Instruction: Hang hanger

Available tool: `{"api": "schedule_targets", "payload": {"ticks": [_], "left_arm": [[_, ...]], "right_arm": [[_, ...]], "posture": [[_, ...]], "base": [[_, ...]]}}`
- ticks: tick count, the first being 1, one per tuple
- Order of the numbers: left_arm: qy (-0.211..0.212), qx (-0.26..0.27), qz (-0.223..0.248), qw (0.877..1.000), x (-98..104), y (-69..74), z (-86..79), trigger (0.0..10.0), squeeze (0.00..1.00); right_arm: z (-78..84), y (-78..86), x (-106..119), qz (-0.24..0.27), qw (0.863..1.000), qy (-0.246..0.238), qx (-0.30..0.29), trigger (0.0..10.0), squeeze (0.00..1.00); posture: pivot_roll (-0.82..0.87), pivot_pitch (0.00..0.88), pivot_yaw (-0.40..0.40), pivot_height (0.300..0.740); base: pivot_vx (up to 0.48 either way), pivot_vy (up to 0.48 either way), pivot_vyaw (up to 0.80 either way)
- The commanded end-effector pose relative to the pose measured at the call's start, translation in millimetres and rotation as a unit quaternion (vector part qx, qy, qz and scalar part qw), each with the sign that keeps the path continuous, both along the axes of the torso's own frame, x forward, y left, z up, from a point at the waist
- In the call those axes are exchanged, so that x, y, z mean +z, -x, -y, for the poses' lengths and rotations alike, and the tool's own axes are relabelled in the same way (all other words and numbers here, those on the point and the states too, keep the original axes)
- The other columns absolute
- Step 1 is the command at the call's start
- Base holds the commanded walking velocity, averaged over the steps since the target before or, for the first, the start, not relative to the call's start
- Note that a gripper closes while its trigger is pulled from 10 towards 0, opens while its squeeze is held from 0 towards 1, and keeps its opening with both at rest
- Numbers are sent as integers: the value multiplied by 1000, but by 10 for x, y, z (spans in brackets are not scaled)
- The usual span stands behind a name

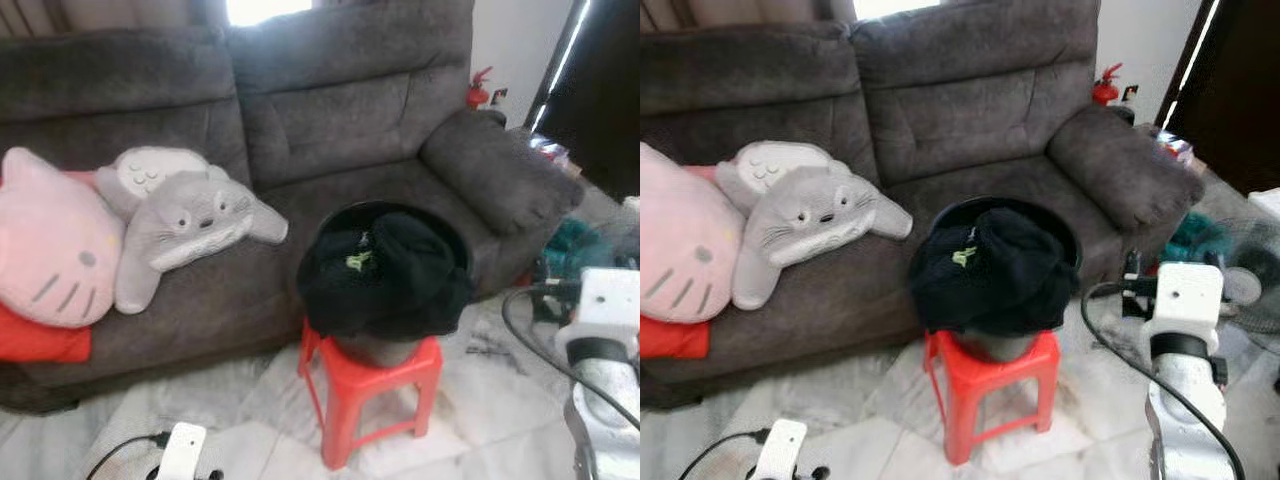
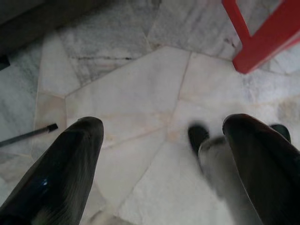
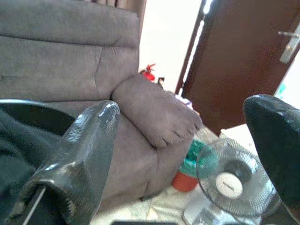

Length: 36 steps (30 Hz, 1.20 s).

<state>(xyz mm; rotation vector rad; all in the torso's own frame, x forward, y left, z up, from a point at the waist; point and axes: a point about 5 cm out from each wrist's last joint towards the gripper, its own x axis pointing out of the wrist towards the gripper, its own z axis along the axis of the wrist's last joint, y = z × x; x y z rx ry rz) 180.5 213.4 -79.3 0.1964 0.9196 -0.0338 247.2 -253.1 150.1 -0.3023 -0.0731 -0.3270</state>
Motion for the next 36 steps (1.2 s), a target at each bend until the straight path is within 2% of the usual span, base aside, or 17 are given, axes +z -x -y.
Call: {"api": "schedule_targets", "payload": {"ticks": [1, 9, 14, 15, 16, 17, 18, 21, 22, 23, 25, 28, 36], "left_arm": [[-8, 9, -15, 1000, -27, 96, -100, 10000, 0], [-12, 10, -15, 1000, -23, 89, -106, 10000, 0], [-13, 5, -18, 1000, -20, 81, -110, 10000, 0], [-13, 5, -18, 1000, -18, 78, -112, 10000, 0], [-13, 5, -18, 1000, -18, 78, -112, 10000, 0], [-13, 4, -18, 1000, -17, 75, -113, 10000, 0], [-13, 3, -19, 1000, -16, 73, -113, 10000, 0], [-13, 1, -19, 1000, -14, 69, -114, 10000, 0], [-13, 1, -19, 1000, -13, 67, -114, 10000, 0], [-13, 1, -19, 1000, -12, 63, -113, 10000, 0], [-13, 1, -20, 1000, -12, 62, -113, 10000, 0], [-13, 2, -20, 1000, -12, 59, -109, 10000, 0], [-11, 5, -19, 1000, -12, 58, -104, 10000, 0]], "right_arm": [[-64, -27, 31, 6, 1000, -1, 14, 10000, 0], [-75, -24, 69, 9, 999, 8, 30, 10000, 0], [-104, 49, 138, 9, 998, 45, 53, 10000, 0], [-104, 80, 150, -6, 994, 85, 66, 10000, 0], [-104, 80, 150, -6, 994, 85, 66, 10000, 0], [-99, 112, 133, -41, 982, 162, 85, 10000, 0], [-88, 121, 99, -70, 971, 207, 97, 10000, 0], [-77, 133, 54, -105, 949, 274, 120, 10000, 0], [-80, 131, 34, -121, 934, 307, 135, 10000, 0], [-89, 126, -4, -147, 910, 353, 161, 10000, 0], [-96, 128, -55, -172, 894, 372, 180, 10000, 0], [-89, 121, -143, -199, 879, 386, 195, 10000, 0], [-79, 107, -274, -228, 870, 386, 205, 10000, 0]], "posture": [[-143, 0, 5, 740], [-153, 0, 11, 740], [-167, 0, 18, 740], [-171, 0, 20, 740], [-171, 0, 20, 740], [-174, 0, 22, 740], [-179, 0, 24, 740], [-182, 0, 25, 740], [-184, 0, 26, 740], [-184, 0, 26, 740], [-184, 0, 26, 740], [-184, 0, 23, 740], [-184, 0, 21, 740]], "base": [[274, 0, 0], [100, 0, 0], [0, 0, 0], [0, 0, 0], [0, 0, 0], [0, 0, 0], [0, 0, 0], [0, 0, 0], [0, 0, 0], [0, 0, 0], [0, 0, 0], [0, 0, 0], [0, 0, 0]]}}
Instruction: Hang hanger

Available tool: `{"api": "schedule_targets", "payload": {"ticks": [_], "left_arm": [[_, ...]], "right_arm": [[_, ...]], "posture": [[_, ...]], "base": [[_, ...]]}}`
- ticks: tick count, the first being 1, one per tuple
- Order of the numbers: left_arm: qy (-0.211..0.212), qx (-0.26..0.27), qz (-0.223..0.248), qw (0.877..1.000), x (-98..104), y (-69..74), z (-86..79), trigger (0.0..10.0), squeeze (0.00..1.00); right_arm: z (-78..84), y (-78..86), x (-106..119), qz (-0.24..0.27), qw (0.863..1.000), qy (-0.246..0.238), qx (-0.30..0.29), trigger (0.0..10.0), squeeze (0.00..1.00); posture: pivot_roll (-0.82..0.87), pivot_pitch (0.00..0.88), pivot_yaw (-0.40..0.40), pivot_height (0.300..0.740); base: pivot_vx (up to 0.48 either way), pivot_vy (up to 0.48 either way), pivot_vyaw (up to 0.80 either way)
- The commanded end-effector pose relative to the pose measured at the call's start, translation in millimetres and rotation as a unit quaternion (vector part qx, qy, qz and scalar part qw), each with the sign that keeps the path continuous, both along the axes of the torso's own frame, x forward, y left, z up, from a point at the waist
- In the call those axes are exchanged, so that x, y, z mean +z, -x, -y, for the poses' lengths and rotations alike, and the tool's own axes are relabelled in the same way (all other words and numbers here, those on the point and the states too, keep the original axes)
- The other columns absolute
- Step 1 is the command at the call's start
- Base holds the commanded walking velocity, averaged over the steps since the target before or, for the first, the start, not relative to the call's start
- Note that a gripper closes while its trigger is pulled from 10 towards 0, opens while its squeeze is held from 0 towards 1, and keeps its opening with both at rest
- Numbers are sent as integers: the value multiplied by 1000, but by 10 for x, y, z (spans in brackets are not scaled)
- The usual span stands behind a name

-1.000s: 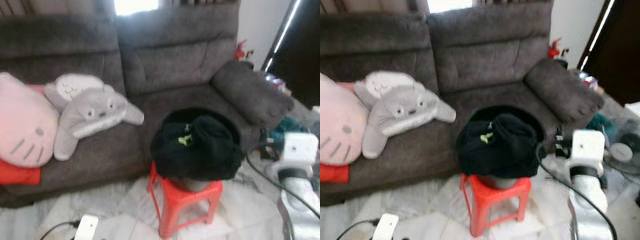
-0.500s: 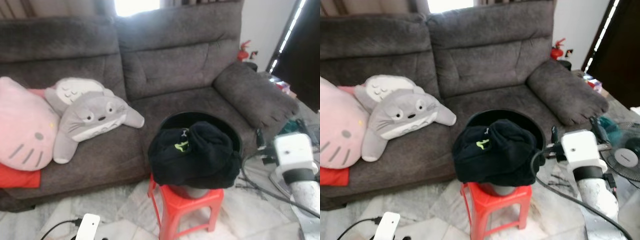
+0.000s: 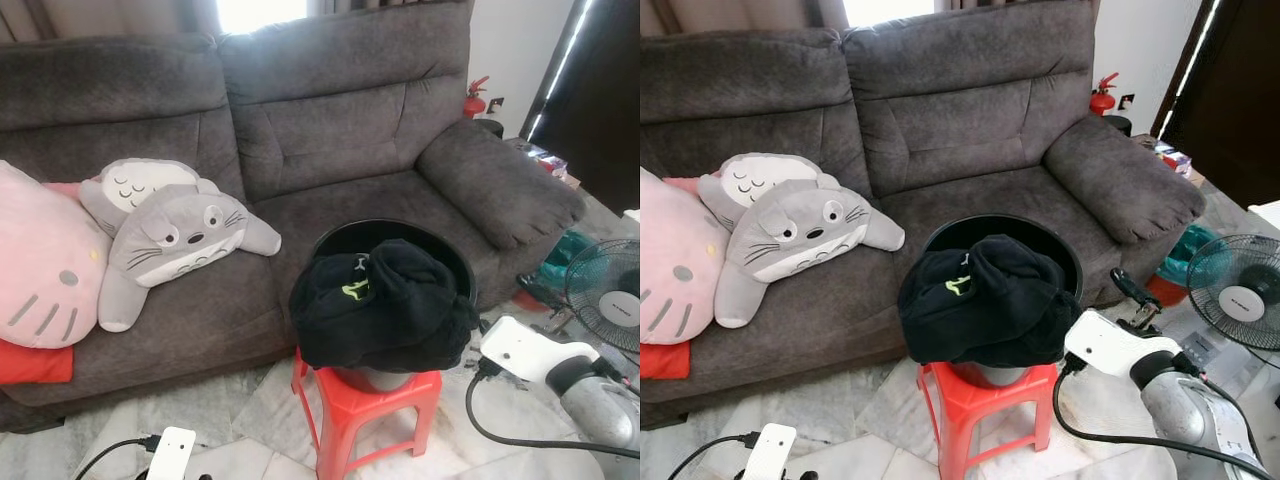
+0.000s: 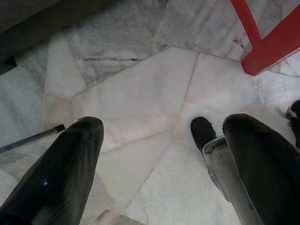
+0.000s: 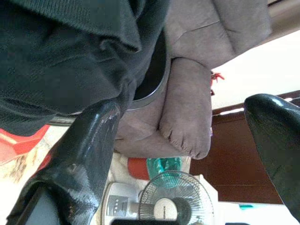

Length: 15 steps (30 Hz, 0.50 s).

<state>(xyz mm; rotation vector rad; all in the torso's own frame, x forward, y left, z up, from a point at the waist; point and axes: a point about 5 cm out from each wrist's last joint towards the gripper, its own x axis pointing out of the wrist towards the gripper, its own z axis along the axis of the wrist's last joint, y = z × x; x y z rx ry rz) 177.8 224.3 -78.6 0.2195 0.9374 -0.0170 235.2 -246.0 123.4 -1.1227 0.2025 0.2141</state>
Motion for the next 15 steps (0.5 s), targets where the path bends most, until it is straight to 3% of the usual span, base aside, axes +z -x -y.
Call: {"api": "schedule_targets", "payload": {"ticks": [1, 15], "left_arm": [[2, 2, -11, 1000, -19, 31, 5, 10000, 0], [1, 3, -9, 1000, -16, 27, 1, 10000, 0]], "right_arm": [[-7, -19, -16, -5, 1000, 7, 4, 10000, 0], [-80, -99, -72, 0, 999, -17, 29, 10000, 0]], "posture": [[-184, 0, 21, 740], [-179, 0, 24, 740]], "base": [[0, 0, 0], [0, 0, 0]]}}
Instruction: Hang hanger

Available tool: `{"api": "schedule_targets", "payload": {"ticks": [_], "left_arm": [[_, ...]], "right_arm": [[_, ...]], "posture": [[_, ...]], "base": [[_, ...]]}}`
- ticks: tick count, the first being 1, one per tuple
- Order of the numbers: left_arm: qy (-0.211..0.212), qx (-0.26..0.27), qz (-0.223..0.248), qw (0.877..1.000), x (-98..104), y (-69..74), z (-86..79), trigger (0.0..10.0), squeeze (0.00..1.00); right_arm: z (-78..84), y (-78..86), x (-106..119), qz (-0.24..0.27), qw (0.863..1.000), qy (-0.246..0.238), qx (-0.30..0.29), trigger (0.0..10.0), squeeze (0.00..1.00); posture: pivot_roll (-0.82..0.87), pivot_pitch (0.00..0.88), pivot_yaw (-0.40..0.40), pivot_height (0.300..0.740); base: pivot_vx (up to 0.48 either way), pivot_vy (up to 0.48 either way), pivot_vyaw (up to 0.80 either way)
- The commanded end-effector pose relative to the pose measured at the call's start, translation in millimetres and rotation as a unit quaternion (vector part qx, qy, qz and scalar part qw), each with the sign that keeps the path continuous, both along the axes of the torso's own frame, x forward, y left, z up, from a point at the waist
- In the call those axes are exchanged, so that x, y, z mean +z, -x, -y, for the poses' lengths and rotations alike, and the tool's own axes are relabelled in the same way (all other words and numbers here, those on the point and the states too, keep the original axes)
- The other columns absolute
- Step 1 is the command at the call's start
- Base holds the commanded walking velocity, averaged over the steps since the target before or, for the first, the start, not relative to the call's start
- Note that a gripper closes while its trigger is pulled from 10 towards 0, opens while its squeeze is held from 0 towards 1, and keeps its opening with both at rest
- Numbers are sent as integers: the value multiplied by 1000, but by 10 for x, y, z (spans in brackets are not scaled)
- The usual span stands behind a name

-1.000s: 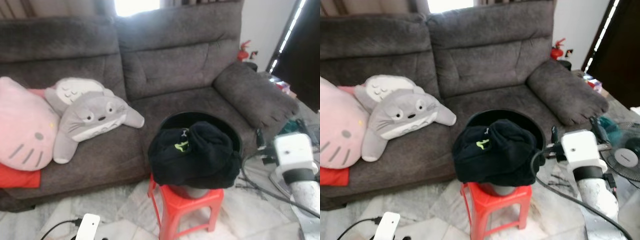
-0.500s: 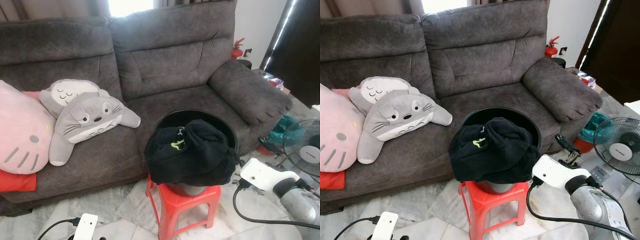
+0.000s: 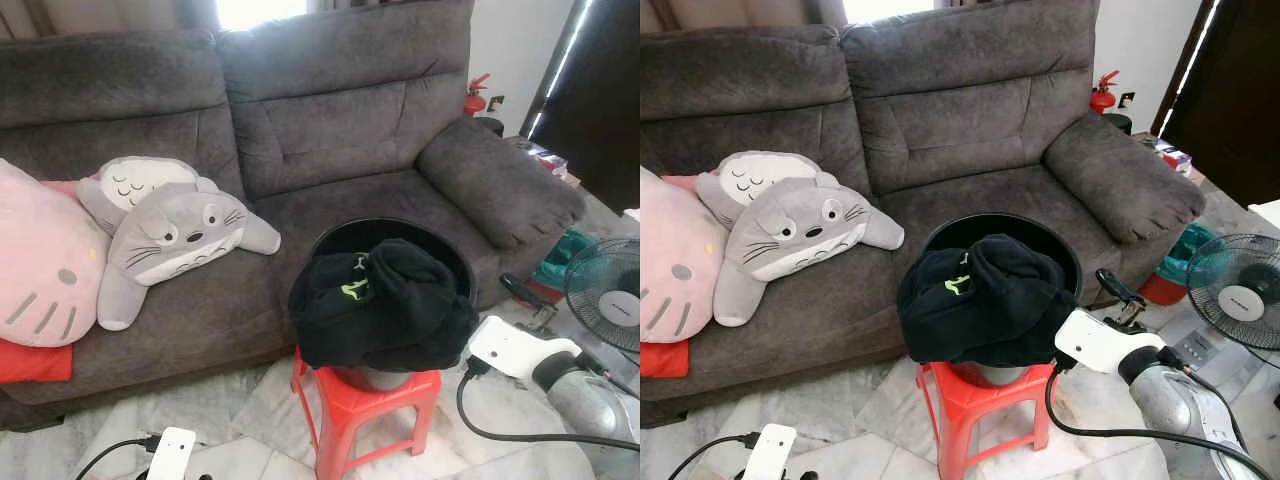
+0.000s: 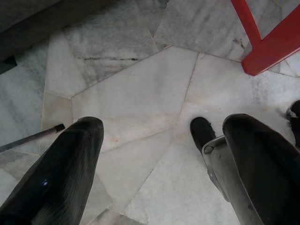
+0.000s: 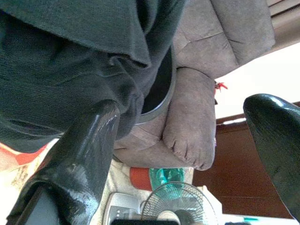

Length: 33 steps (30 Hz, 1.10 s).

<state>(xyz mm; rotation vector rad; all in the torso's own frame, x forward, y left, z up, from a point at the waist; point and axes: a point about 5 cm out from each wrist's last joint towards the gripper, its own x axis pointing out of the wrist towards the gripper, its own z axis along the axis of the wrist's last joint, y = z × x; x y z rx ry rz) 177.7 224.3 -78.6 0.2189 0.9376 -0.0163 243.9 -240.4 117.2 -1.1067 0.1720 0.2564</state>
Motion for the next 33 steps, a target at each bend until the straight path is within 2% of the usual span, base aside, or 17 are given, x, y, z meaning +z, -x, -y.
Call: {"api": "schedule_targets", "payload": {"ticks": [1, 21, 33], "left_arm": [[1, 2, -9, 1000, -16, 26, 0, 10000, 0], [2, 4, -8, 1000, -18, 30, 4, 10000, 0], [1, 4, -9, 1000, -19, 31, 5, 10000, 0]], "right_arm": [[-21, -19, -15, 0, 1000, -6, 5, 10000, 0], [-24, -206, 63, 22, 999, -3, 25, 10000, 0], [-49, -225, 56, 18, 999, -8, 36, 10000, 0]], "posture": [[-179, 0, 24, 740], [-176, 0, 19, 740], [-176, 0, 18, 740]], "base": [[0, 0, 0], [0, 0, 0], [0, 0, 0]]}}
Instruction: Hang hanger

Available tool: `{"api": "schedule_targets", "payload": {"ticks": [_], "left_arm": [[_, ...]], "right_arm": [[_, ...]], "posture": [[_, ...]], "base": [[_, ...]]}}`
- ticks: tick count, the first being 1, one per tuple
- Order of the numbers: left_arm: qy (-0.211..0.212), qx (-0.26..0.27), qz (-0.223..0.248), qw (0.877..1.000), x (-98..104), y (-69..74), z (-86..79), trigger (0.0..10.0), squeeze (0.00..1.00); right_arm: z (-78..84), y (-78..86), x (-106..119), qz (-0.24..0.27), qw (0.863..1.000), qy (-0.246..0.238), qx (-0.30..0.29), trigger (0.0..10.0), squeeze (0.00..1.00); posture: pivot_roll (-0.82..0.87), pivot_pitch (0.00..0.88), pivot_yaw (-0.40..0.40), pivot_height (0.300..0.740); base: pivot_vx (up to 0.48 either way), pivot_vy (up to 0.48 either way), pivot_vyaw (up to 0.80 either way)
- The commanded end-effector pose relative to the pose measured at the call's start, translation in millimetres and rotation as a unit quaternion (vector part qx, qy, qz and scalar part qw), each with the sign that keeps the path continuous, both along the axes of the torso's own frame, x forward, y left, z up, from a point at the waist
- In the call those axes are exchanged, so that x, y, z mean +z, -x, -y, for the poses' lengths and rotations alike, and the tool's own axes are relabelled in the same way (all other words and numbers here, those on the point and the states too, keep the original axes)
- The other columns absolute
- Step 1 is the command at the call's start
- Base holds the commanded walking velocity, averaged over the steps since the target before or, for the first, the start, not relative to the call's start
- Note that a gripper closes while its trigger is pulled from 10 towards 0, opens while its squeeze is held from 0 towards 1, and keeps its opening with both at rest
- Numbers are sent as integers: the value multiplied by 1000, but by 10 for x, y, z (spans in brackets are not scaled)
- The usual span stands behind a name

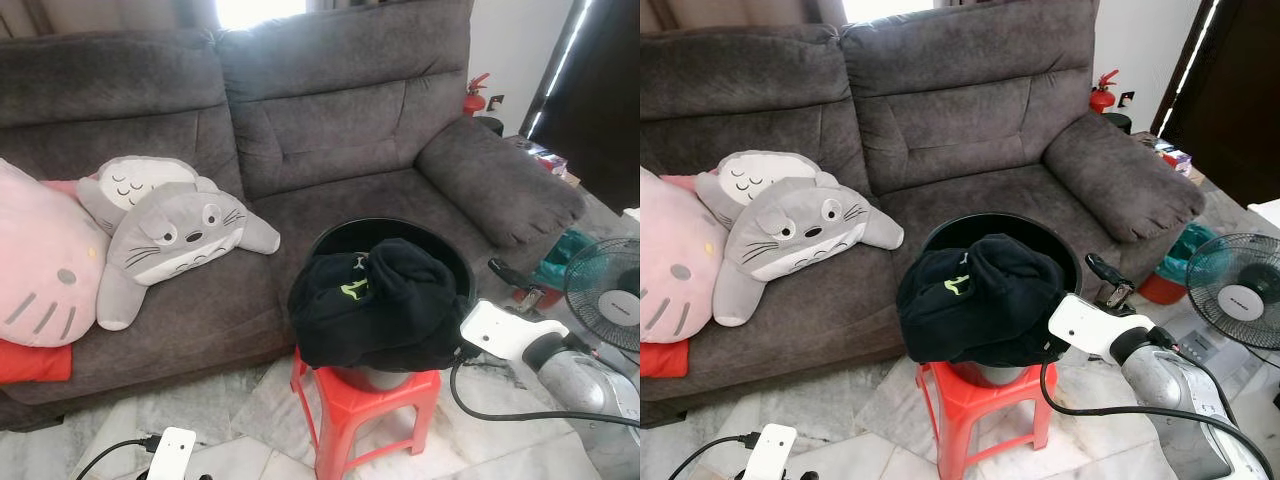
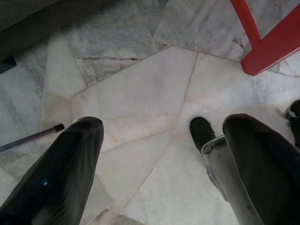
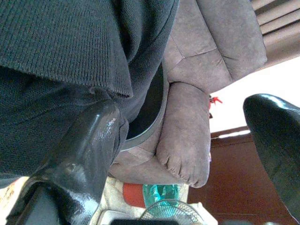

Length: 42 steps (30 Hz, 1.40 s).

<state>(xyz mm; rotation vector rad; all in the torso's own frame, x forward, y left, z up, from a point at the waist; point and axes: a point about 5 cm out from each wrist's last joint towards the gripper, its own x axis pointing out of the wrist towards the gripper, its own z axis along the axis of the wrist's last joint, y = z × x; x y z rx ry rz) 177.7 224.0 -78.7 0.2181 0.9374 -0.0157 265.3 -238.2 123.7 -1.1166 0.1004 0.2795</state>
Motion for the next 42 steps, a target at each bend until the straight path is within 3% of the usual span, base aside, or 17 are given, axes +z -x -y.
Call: {"api": "schedule_targets", "payload": {"ticks": [1, 23, 42], "left_arm": [[0, 3, -9, 1000, -18, 30, 2, 10000, 0], [0, 4, -9, 1000, -18, 30, 2, 10000, 0], [-2, 4, -8, 1000, -17, 28, 1, 10000, 0]], "right_arm": [[-33, -15, -9, -7, 1000, -10, 11, 10000, 0], [-78, 3, -82, -59, 998, -15, 36, 10000, 0], [-121, -92, -27, -34, 998, -4, 48, 10000, 0]], "posture": [[-176, 0, 18, 740], [-176, 0, 18, 740], [-174, 0, 18, 740]], "base": [[0, 0, 0], [0, 0, 0], [0, 0, 0]]}}
